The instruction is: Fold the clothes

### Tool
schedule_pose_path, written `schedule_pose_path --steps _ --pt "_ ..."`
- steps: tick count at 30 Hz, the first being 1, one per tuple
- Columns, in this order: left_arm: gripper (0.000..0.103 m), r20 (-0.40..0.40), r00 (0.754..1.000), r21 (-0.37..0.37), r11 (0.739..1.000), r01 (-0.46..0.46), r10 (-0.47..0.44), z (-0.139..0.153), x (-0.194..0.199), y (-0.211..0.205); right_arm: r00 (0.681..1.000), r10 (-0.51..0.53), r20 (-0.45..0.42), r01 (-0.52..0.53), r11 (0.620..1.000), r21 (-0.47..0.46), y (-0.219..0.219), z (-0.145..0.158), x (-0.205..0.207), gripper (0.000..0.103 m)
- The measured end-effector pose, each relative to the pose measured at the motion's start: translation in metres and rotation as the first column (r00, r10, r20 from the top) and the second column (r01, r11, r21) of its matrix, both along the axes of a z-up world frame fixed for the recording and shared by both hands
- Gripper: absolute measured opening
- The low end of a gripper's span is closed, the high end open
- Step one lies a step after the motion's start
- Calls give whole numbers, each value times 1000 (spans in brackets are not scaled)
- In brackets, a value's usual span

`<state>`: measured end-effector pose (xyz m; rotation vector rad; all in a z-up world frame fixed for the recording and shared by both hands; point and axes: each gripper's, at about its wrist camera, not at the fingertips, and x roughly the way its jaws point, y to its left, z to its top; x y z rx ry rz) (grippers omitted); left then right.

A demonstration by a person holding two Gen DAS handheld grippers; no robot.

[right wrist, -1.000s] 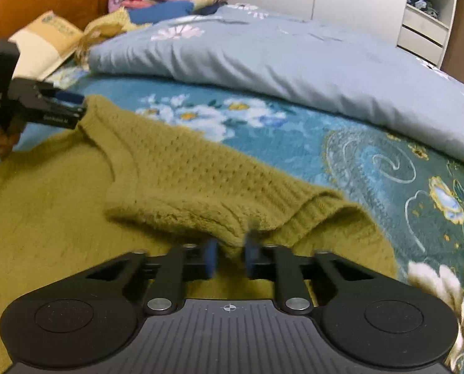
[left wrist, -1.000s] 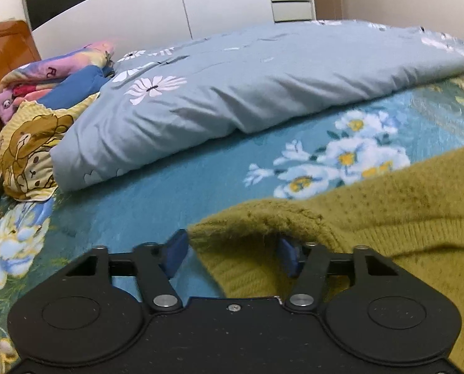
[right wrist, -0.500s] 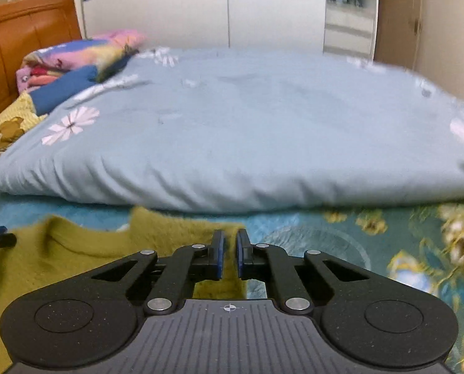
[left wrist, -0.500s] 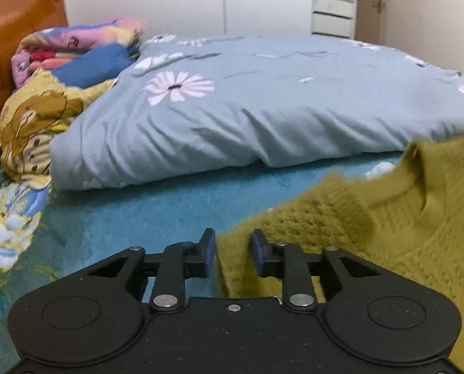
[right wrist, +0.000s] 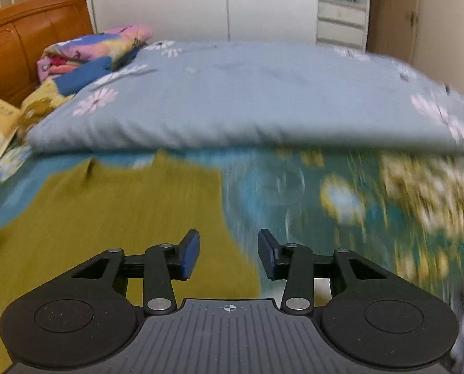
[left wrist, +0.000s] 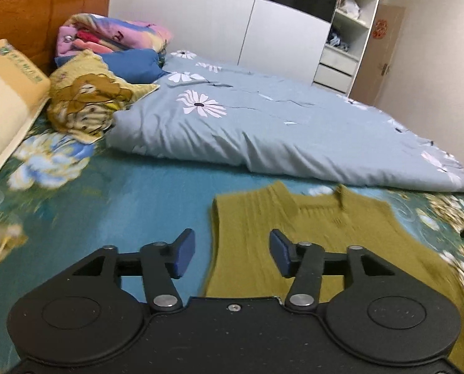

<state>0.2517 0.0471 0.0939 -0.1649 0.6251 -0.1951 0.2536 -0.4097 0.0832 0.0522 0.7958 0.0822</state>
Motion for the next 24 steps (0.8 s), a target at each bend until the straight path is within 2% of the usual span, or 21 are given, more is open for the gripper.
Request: schedule_pose_path --steps 4,8,11,14,16,17,18,19,22,24 --pt "60 -24 1000 -43 999 10 -11 -12 -69 14 995 -37 -96 45 995 84 -14 -31 -85 44" --pt "62 -89 995 -129 990 -50 39 -35 -125 26 985 -91 -149 113 983 147 -19 -54 -150 46" --pt "62 -126 989 -183 978 -100 78 -47 -156 30 977 -121 -178 163 955 248 -22 -66 -178 46" --pt "63 -151 985 -204 973 -110 80 -50 -170 28 973 -132 -191 189 929 319 -19 -71 -196 46" --pt "65 -160 984 -214 970 -113 79 -50 -177 27 973 -131 -189 191 916 352 -14 -71 -199 42" --pt "67 -161 984 -219 969 -114 79 -50 -178 26 974 -125 -187 187 911 367 -11 -70 -199 36" --pt "69 -163 984 -223 968 -115 79 -50 -179 25 977 -116 -178 176 913 368 -9 -67 -199 15" --pt "69 -164 983 -228 967 -116 79 -50 -180 24 980 -108 -170 165 915 369 -6 -65 -199 9" --pt "73 -172 984 -243 966 -90 49 -56 -181 20 985 -128 -117 163 916 367 -6 -50 -199 8" --pt "73 -181 983 -252 965 -73 28 -64 -181 18 979 -186 -81 203 907 368 -13 -38 -199 8"
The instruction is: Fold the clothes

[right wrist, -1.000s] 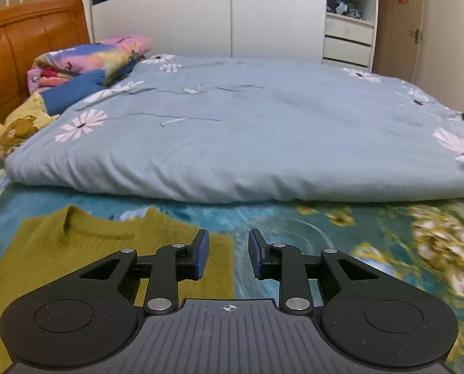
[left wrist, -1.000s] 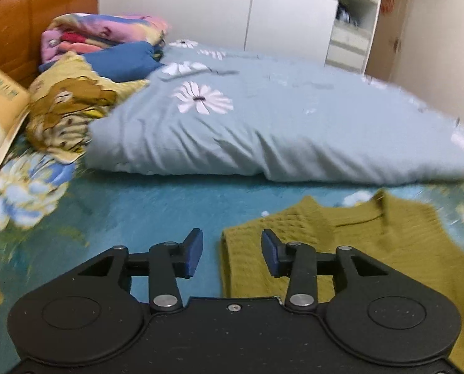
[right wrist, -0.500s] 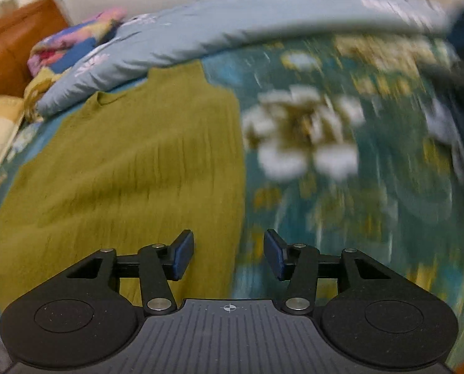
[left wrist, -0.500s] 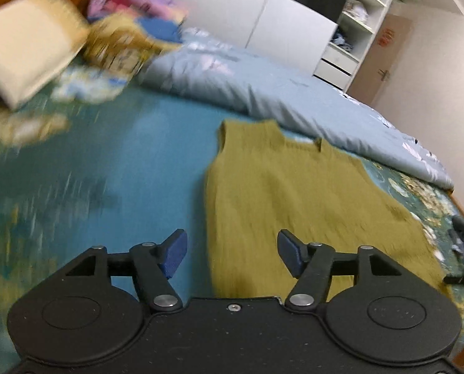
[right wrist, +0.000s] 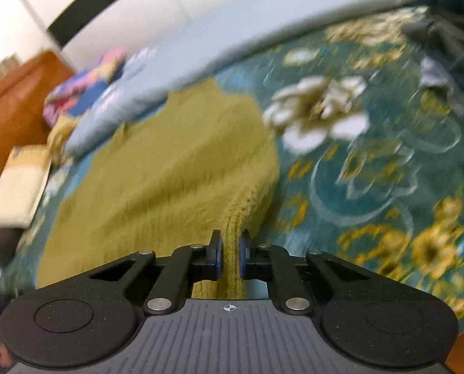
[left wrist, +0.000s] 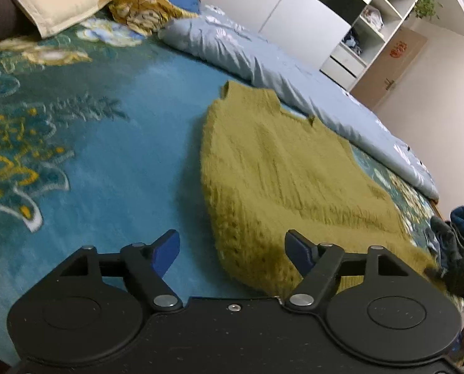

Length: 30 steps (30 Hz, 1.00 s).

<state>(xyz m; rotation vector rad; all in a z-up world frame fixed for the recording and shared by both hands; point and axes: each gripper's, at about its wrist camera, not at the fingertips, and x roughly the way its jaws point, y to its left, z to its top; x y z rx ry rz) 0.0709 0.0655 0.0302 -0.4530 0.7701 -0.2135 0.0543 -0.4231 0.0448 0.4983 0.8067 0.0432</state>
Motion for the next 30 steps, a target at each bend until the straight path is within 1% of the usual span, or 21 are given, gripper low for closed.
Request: schedule_pose_path --steps 5,7,9,11,12,15,17,19,21,23,25,26,27,28,29,30 --pt "73 6 1000 -78 997 11 -10 -11 6 -6 1000 -2 -6 2 1000 0 -1 4 6 8" --pt "70 21 999 -107 993 51 -49 -8 4 -13 1000 -3 -10 3 1000 0 0 2 6 9" --pt "71 95 991 -80 992 96 -89 3 -2 -26 1000 -22 -16 22 1000 21 -4 -1 5 9" --pt "71 153 979 -64 987 148 -137 13 -5 -37 999 -34 -30 35 999 36 -7 -5 5 9" --pt "71 178 970 -66 982 177 -163 17 -6 -42 999 -38 -37 40 998 41 -8 -7 4 9" --pt "77 241 942 -85 962 258 -231 23 -6 -62 998 -38 -52 40 999 37 -8 -11 3 9" --pt "79 234 935 -85 952 292 -266 21 -2 -78 998 -36 -57 38 999 38 -7 -13 3 10" --pt "78 208 928 -41 945 323 -309 16 3 -98 997 -37 -66 39 999 37 -6 -16 4 10" --pt "76 181 933 17 949 314 -312 9 5 -113 997 -41 -69 44 998 40 -5 -16 3 10" --pt "75 174 941 -2 956 294 -289 5 5 -113 997 -42 -68 45 998 43 -6 -15 2 10" --pt "69 167 949 -37 960 277 -267 3 5 -108 997 -38 -68 41 998 43 -7 -15 1 10" --pt "68 164 952 -64 960 271 -258 4 5 -104 997 -36 -69 39 998 43 -8 -16 1 10" --pt "64 160 955 -90 960 264 -248 5 5 -99 997 -36 -71 39 998 45 -8 -17 1 10" --pt "55 161 958 -103 962 254 -236 6 3 -94 997 -36 -72 39 998 47 -8 -18 0 10" --pt "50 162 961 -114 963 243 -223 8 1 -88 997 -36 -74 39 998 48 -8 -19 0 10" --pt "41 163 964 -124 965 232 -211 10 -2 -83 997 -36 -75 39 998 50 -8 -20 0 10"
